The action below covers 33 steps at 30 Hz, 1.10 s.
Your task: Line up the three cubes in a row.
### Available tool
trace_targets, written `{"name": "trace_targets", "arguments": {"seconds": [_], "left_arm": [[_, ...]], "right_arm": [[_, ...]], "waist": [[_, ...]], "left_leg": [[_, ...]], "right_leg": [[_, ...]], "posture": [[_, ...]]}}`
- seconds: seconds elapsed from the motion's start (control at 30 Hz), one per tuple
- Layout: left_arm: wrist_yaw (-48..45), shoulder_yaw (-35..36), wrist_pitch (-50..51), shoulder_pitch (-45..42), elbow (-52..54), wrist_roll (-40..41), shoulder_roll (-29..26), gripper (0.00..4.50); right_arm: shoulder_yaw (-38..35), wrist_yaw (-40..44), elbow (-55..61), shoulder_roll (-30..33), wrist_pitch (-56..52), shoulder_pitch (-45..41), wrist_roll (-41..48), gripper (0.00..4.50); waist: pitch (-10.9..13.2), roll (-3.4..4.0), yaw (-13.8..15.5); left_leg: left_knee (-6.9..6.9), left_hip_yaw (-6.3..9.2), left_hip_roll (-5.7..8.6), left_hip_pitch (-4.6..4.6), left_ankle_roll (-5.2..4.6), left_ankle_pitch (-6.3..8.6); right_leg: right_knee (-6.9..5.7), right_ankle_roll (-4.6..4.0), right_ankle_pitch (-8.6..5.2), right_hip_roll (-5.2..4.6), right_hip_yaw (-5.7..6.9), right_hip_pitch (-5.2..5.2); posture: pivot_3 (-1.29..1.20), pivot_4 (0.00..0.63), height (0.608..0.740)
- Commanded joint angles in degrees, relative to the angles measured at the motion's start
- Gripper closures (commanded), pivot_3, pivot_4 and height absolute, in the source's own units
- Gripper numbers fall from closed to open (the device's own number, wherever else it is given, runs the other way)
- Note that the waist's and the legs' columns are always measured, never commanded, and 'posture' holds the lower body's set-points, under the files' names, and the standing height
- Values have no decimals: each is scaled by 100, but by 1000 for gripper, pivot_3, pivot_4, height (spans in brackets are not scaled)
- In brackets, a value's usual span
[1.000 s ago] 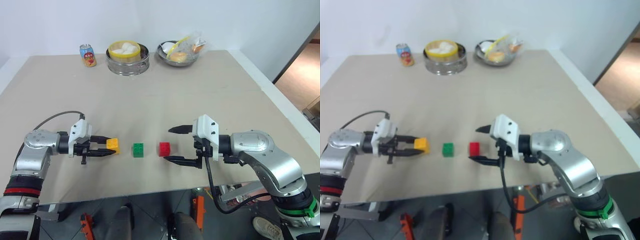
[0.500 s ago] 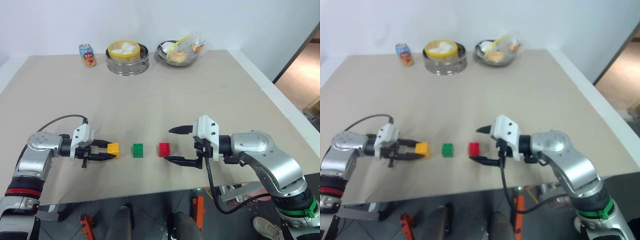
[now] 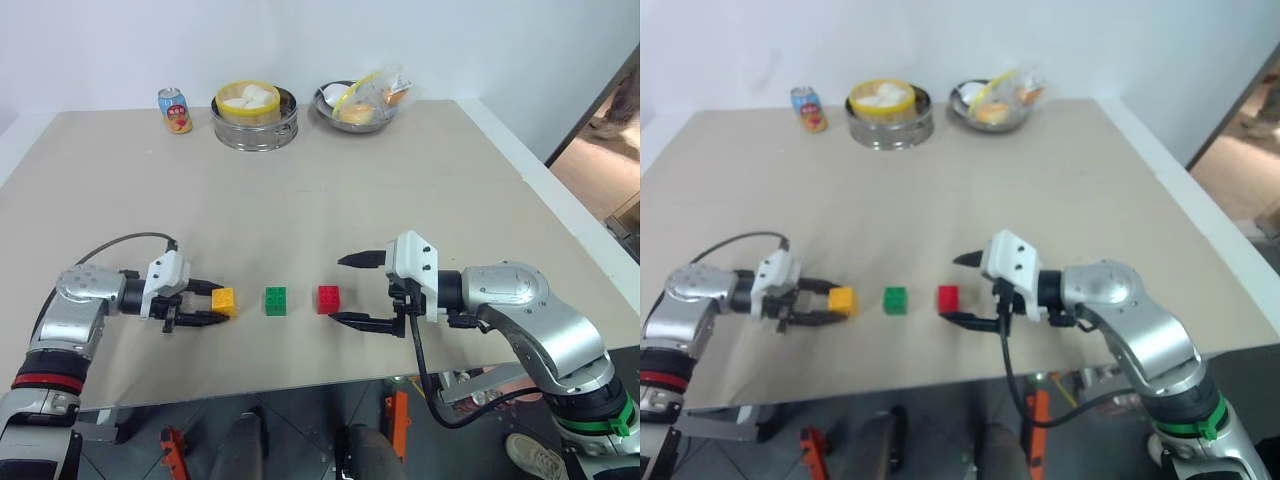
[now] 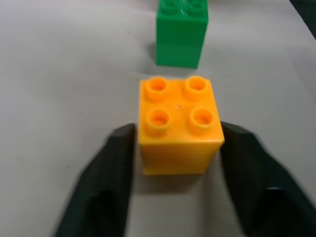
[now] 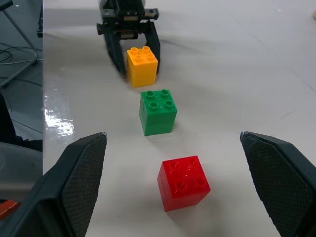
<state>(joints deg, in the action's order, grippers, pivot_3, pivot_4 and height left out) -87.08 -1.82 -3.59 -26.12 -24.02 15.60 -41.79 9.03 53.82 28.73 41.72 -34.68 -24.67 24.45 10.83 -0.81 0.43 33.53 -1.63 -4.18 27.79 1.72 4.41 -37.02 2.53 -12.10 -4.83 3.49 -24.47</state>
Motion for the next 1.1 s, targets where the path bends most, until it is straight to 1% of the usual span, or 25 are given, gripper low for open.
{"name": "trace_targets", "arguments": {"seconds": [0.03,0.07,0.1,0.27,0.4,0.5,0.57,0.6,0.7,0.8,0.9,1.0,1.1], "left_arm": [[-32,63,37,-101,127,52,-126,413],[-32,83,80,-94,196,80,-153,116],[-23,126,227,-77,317,150,-197,52],[190,443,1080,163,1140,583,-477,52],[598,848,2174,536,2103,1157,-717,52],[1058,1163,2570,636,2451,1386,-726,52],[1483,1296,2558,586,2509,1331,-603,52],[1947,1336,2448,477,2446,1149,-442,52],[3132,1368,2317,223,2444,844,134,52],[3749,1201,2165,176,2584,536,527,52],[4098,1017,2108,127,2517,322,780,52],[4225,1025,1995,29,2416,336,942,52],[4336,992,1873,-88,2229,229,963,52]], "right_arm": [[-124,-4,75,-8,65,28,61,0],[-149,-27,78,-32,56,44,87,0],[-204,-79,79,-93,46,71,145,0],[-524,-352,38,-496,-52,64,549,0],[-780,-452,42,-823,-272,25,1127,0],[-780,-420,15,-859,-207,31,1180,0],[-740,-476,-55,-829,-176,14,1058,0],[-776,-630,-128,-859,-159,-10,959,0],[-880,-1253,-361,-889,11,-44,400,0],[-941,-1822,-426,-992,88,11,10,0],[-1011,-2362,-414,-1140,29,110,-270,0],[-1085,-2617,-361,-1255,-33,243,-325,0],[-1141,-2800,-314,-1379,-72,357,-314,0]], "waist": [[0,0,0],[0,0,0],[0,0,0],[0,0,-2],[1,1,-4],[1,1,1],[1,1,2],[1,1,2],[0,1,14],[-1,-1,11],[-1,-2,11],[-1,-2,11],[-1,-2,11]], "left_leg": [[0,0,0,0,0,0],[0,0,0,0,0,0],[0,0,0,0,0,0],[-1,0,-3,0,0,0],[-2,-1,-6,0,1,1],[-2,1,-10,-1,1,1],[-1,1,-11,0,3,2],[-1,0,-10,-1,3,2],[0,0,-5,-1,3,2],[4,-6,-1,-1,3,2],[6,-8,-3,-1,2,1],[3,-7,-9,0,1,0],[2,-7,-16,0,-4,-3]], "right_leg": [[0,0,0,0,0,0],[0,0,0,0,0,0],[0,0,0,0,0,0],[0,0,0,2,0,6],[0,1,0,3,-2,6],[0,0,0,8,1,0],[1,-1,1,6,3,2],[1,-2,1,5,3,1],[1,-3,3,-2,6,4],[3,5,14,-7,5,6],[2,8,17,-2,3,18],[1,7,14,11,1,19],[1,6,12,23,-4,19]], "posture": [[0,150,740],[0,150,740],[0,150,740],[0,150,740],[0,150,740],[0,150,740],[0,150,740],[0,150,740],[0,150,740],[0,150,740],[0,150,740],[0,150,740],[0,150,740]]}}
